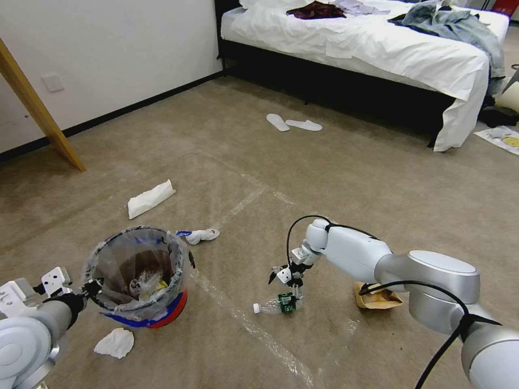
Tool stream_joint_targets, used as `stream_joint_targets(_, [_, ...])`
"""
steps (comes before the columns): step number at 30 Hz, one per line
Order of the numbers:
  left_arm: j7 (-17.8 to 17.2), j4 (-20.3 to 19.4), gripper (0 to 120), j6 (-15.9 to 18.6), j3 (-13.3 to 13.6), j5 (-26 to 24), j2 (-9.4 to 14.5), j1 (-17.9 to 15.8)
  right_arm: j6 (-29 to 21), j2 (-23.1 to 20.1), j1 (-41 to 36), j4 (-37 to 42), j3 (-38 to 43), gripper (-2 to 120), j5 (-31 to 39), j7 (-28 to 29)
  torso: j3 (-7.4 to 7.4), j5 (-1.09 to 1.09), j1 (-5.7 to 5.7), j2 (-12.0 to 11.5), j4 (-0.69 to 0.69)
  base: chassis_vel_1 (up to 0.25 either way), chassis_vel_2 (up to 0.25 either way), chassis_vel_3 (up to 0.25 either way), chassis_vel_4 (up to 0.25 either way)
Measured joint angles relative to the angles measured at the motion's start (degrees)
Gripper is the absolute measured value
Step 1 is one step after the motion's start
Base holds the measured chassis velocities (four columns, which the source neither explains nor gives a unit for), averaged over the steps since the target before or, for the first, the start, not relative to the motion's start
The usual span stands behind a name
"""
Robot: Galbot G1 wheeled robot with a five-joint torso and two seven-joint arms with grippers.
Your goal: Pick up the trash bin and place the garbage on the floor into it.
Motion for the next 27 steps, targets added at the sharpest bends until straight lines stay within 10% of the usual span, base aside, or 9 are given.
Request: stream_joint_targets(27, [0.59,0.42,0,-0.25,0.16,1.00,-0.74,-0.08,0.95,0.92,-2.14,-2.19,-0.15,96,-3.87,0.29,0.00,0.00,0.00,0.00,0.00,0.000,0.000,0.000,0.000])
